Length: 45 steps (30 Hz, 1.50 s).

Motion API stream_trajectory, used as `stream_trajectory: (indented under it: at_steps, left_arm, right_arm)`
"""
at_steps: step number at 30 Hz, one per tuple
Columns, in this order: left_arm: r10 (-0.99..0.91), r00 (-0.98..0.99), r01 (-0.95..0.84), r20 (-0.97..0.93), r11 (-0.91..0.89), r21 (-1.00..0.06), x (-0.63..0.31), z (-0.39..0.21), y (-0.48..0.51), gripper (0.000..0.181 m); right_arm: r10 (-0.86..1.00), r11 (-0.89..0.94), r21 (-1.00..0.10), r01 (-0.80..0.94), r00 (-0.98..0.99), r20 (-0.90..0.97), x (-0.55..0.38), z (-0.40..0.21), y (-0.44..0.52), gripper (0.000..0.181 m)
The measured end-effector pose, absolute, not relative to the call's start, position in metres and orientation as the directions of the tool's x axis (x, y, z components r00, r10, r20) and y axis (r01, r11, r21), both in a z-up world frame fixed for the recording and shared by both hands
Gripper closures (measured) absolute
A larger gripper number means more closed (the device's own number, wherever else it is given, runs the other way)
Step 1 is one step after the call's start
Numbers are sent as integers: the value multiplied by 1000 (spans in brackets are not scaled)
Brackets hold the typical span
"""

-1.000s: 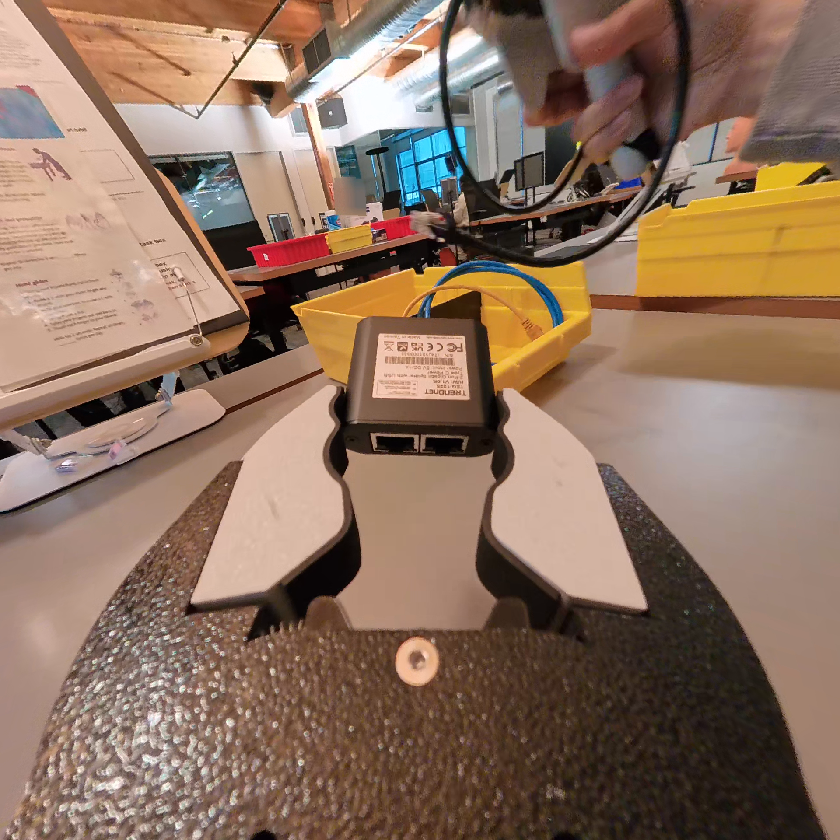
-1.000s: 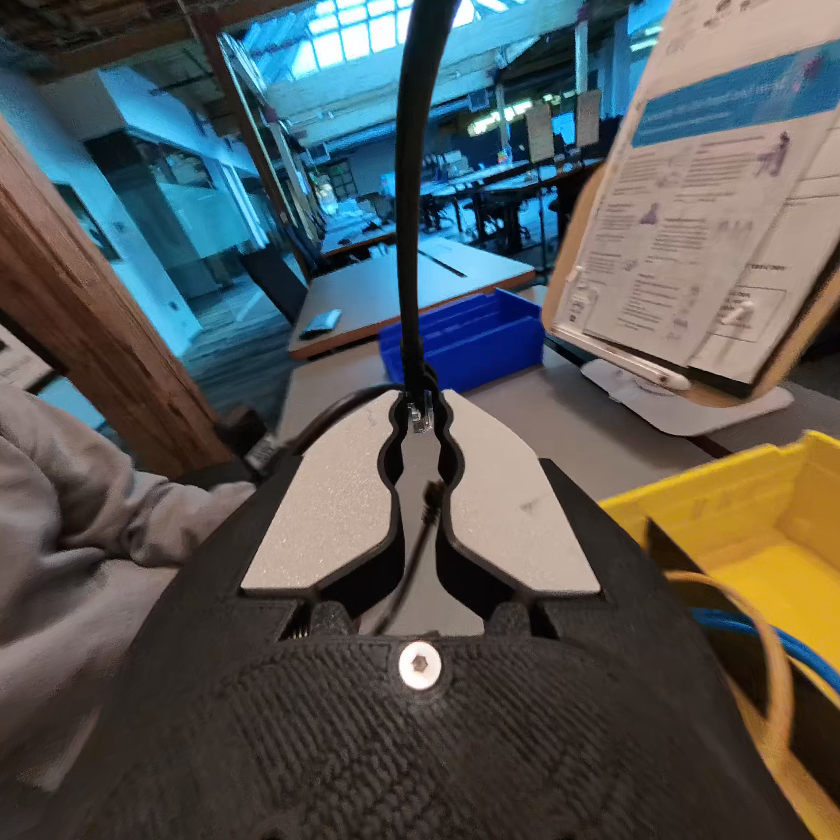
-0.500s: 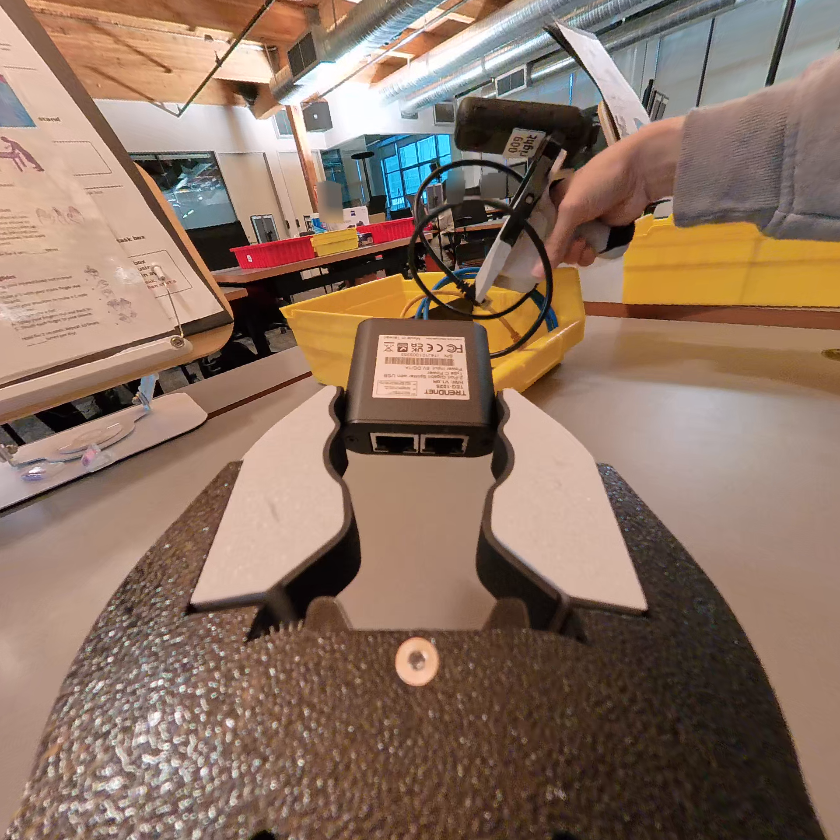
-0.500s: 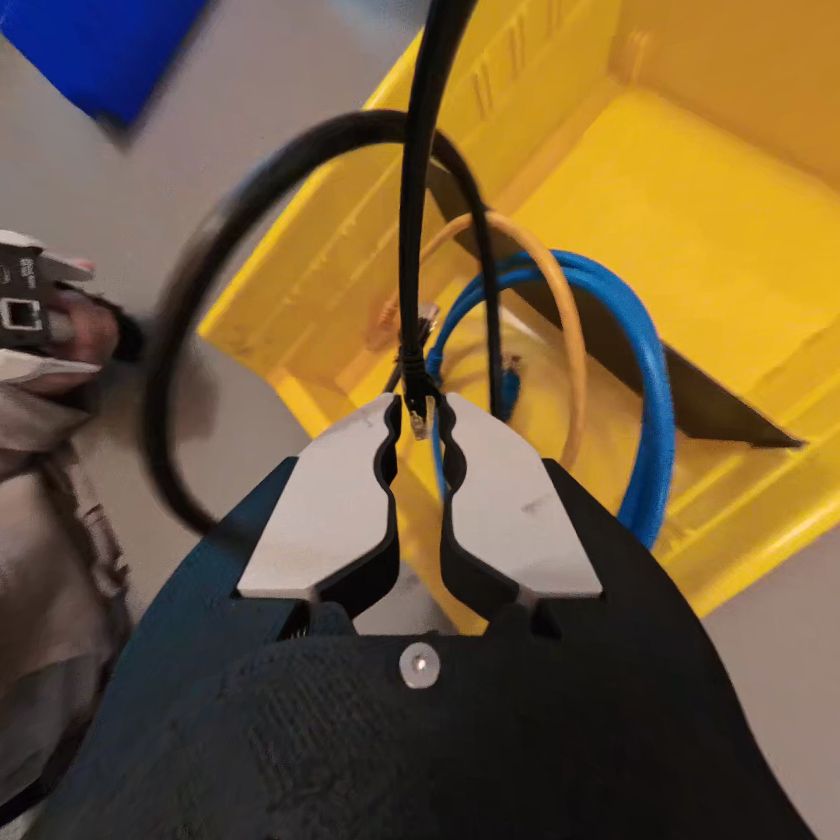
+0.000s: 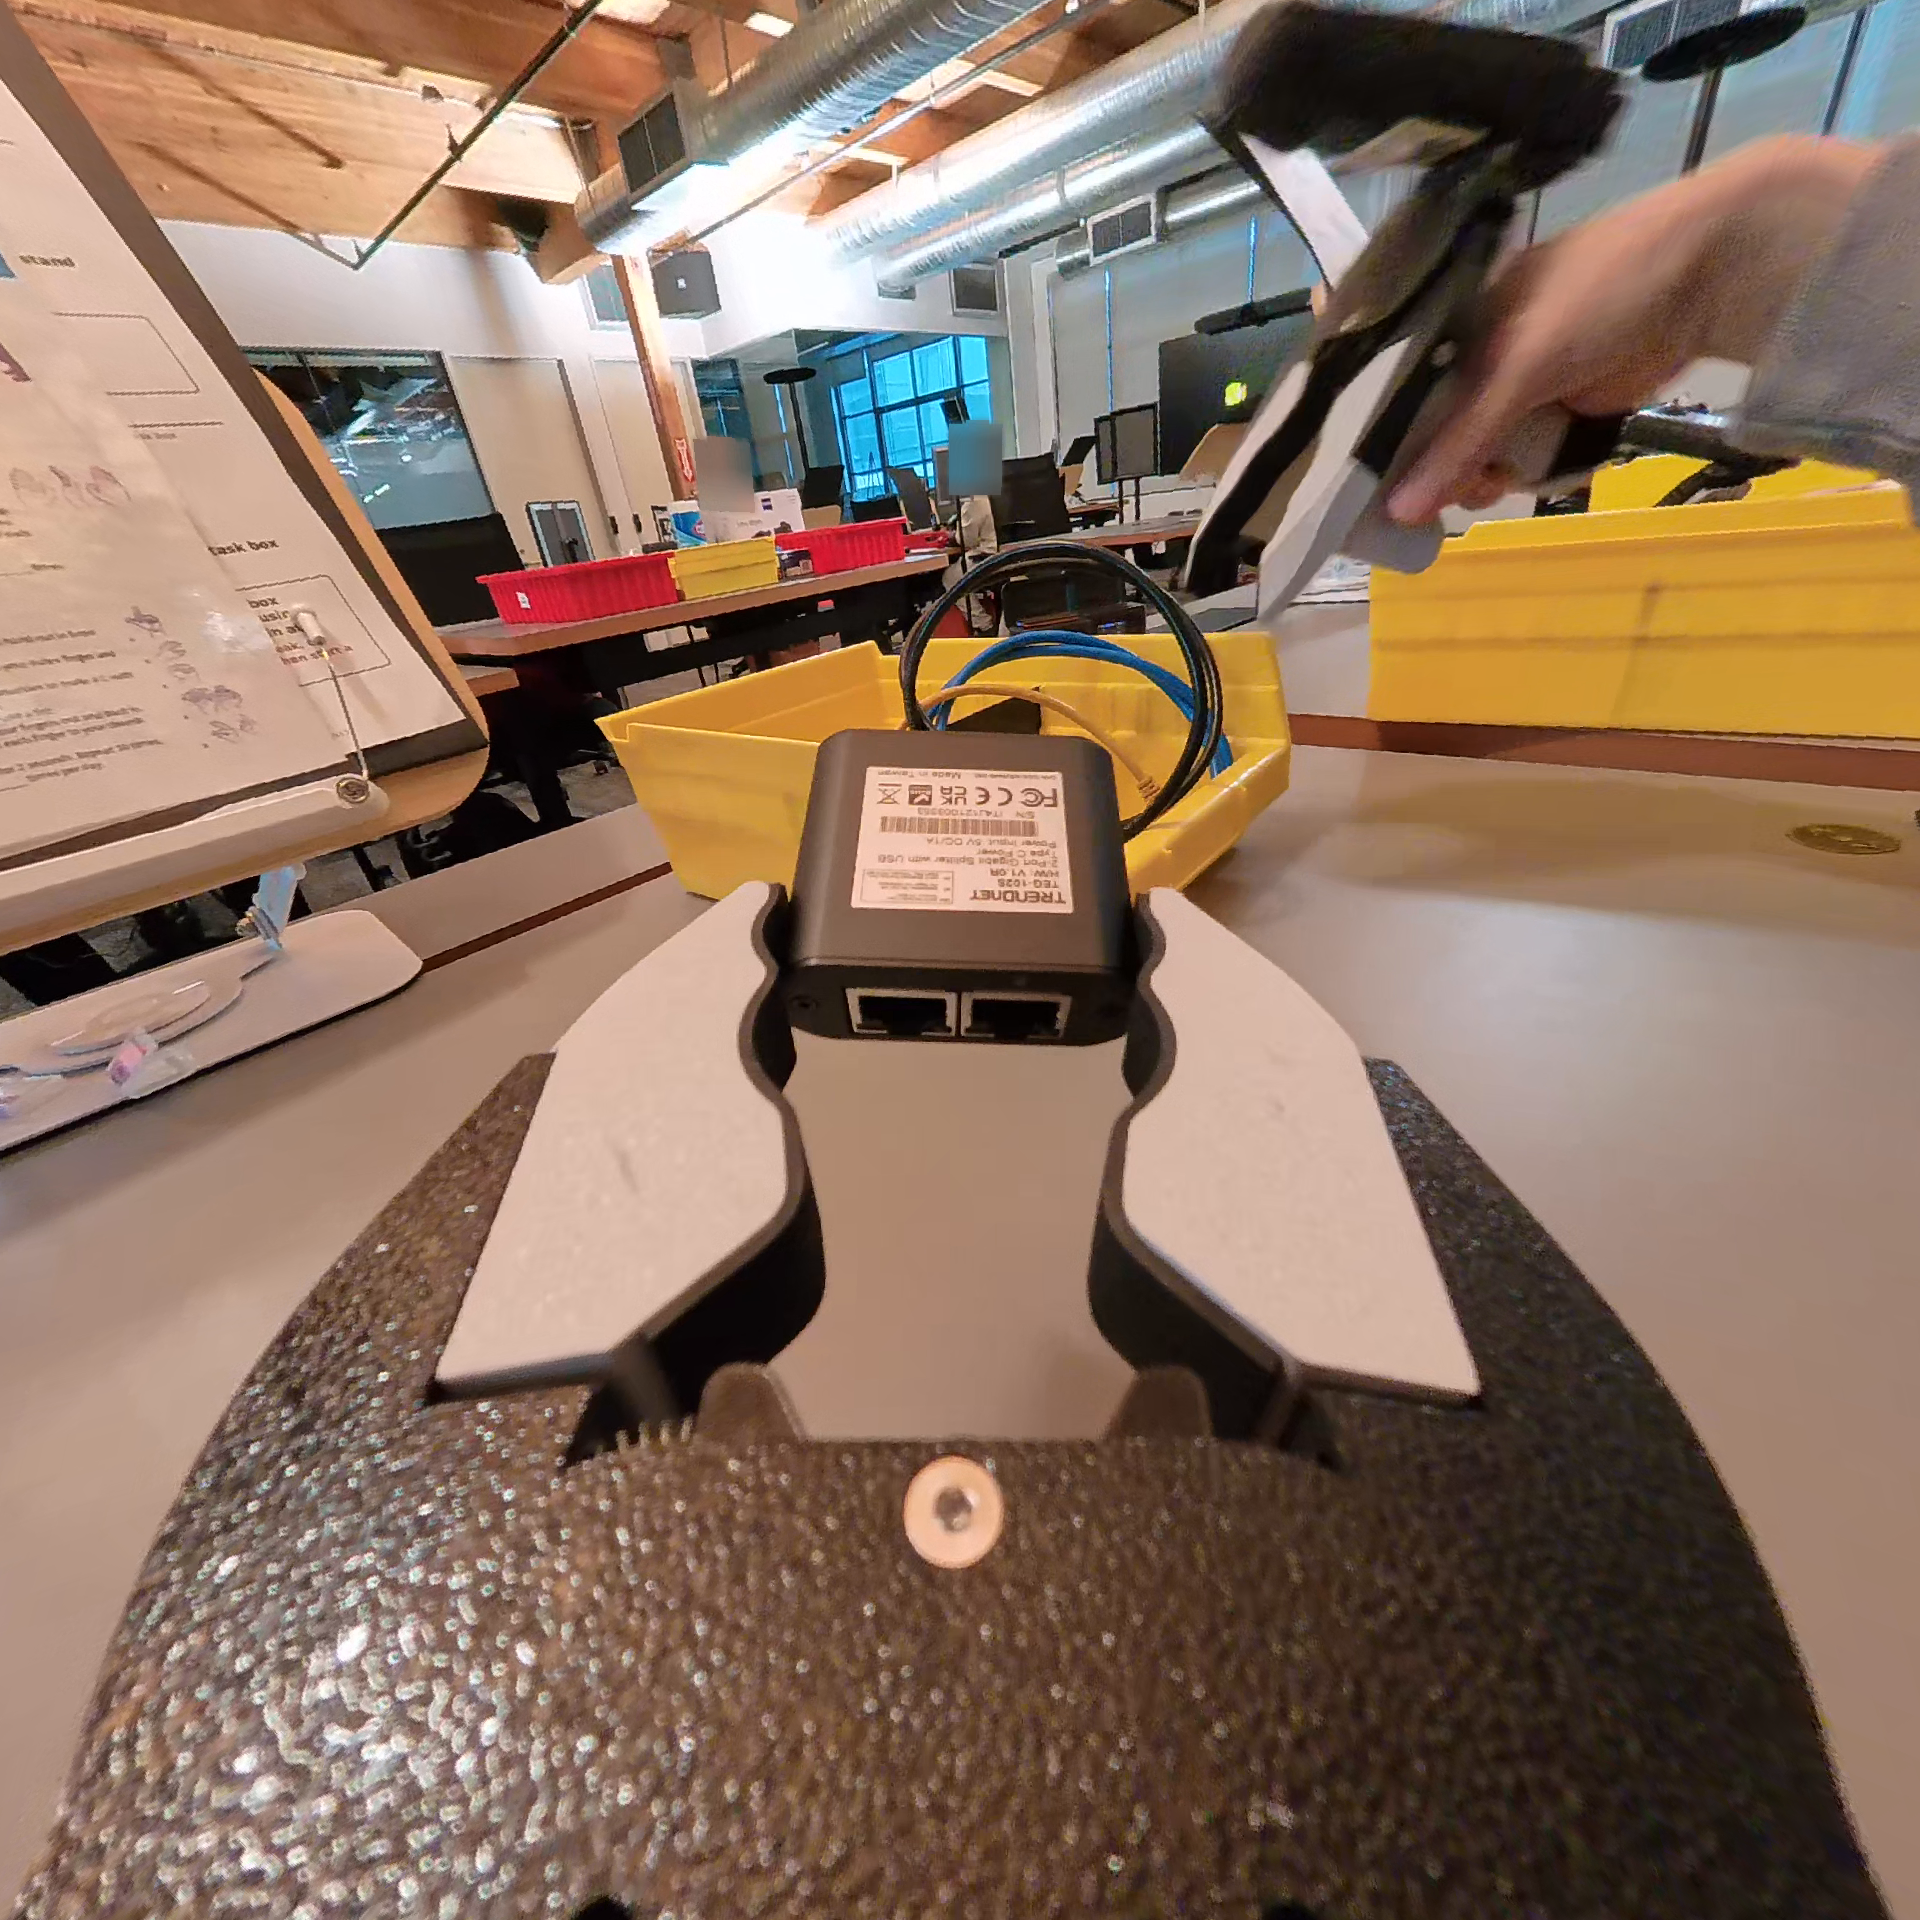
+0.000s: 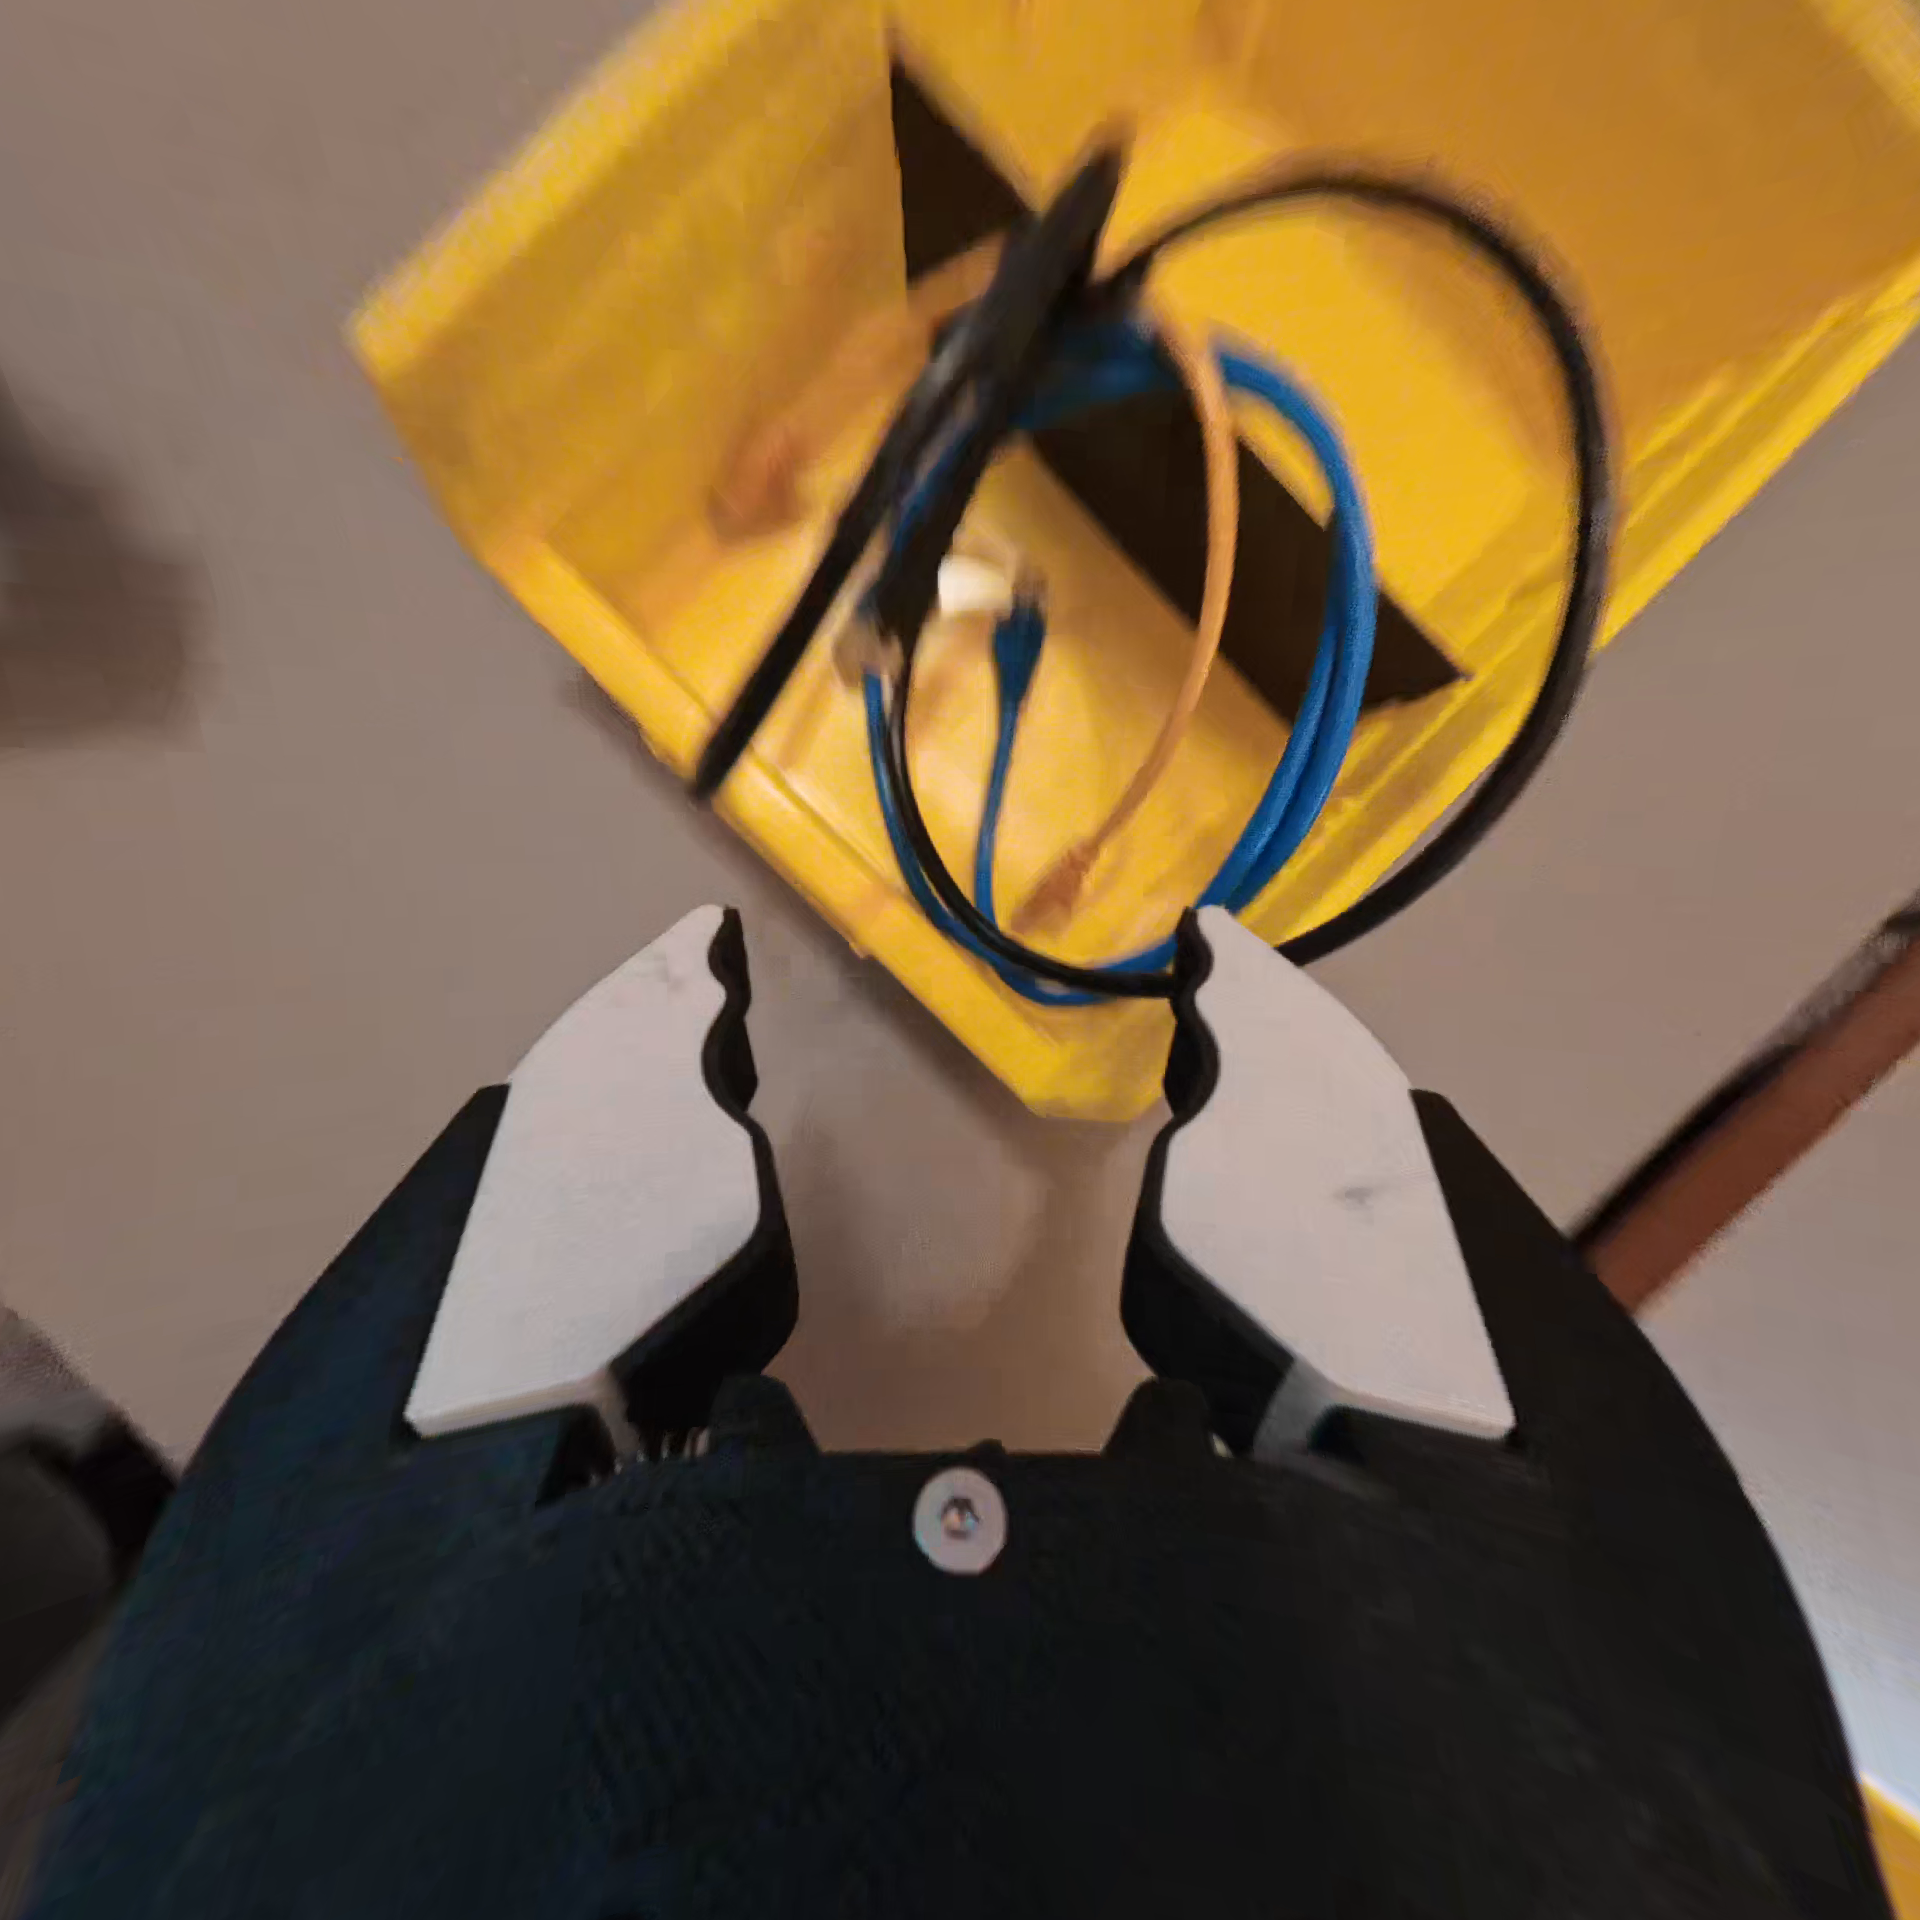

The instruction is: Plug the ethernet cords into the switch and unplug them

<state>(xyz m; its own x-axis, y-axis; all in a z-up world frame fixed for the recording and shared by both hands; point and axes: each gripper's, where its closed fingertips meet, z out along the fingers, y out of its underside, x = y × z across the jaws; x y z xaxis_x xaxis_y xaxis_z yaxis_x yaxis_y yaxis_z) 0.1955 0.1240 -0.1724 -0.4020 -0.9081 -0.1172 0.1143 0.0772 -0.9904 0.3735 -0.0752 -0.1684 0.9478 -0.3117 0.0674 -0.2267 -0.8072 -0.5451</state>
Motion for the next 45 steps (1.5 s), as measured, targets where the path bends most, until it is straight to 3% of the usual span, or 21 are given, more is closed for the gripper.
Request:
stream_trajectory:
  at_steps: [1,3,4,6,8,10,12,16,21,25,29,36,45]
  left_arm:
    - [-908,-402,117,-118,77,-990,195,-172,124,120]
    - [-904,-412,115,-117,76,-991,195,-172,122,120]
    - [-903,-412,115,-120,79,-990,194,-173,122,120]
    - [-901,-418,111,-119,79,-991,195,-173,120,120]
    - [-896,-427,110,-120,81,-991,194,-173,116,120]
    - [-890,-435,105,-140,104,-989,195,-175,112,120]
    - [-884,-446,96,-143,111,-989,196,-176,108,120]
    - [-844,-524,65,-109,88,-994,197,-170,93,120]
    - [-585,-808,-80,69,-8,-997,182,-166,53,120]
    - [-383,-905,-178,183,-47,-983,170,-159,38,120]
    - [-311,-938,-182,149,79,-980,170,-165,26,120]
    - [-233,-958,-187,169,59,-981,177,-147,30,120]
    - [-223,-966,-152,127,100,-983,176,-143,25,120]
  right_arm:
    - [-336,-695,-688,-211,941,50,368,-152,-72,102]
    - [-391,-331,-927,-174,920,-33,353,-106,-75,101]
    - [-411,-86,-981,-172,904,-122,348,-79,-84,100]
    - [-417,335,-926,-175,853,-312,344,-40,-120,104]
    - [-429,444,-884,-149,830,-355,335,-39,-142,104]
    - [-500,416,-900,-133,793,-348,330,-56,-144,104]
    - [-456,410,-899,-155,818,-350,313,-67,-125,103]
    - [-201,284,-910,-303,909,-365,266,-106,-50,102]
    - [139,210,-912,-354,934,-330,210,-120,23,101]
    - [112,68,-990,-122,987,-114,189,-146,51,87]
    - [179,141,-985,-95,981,-69,175,-134,53,106]
    - [180,127,-992,9,983,32,174,-137,28,104]
    - [109,129,-986,106,987,121,178,-139,41,119]
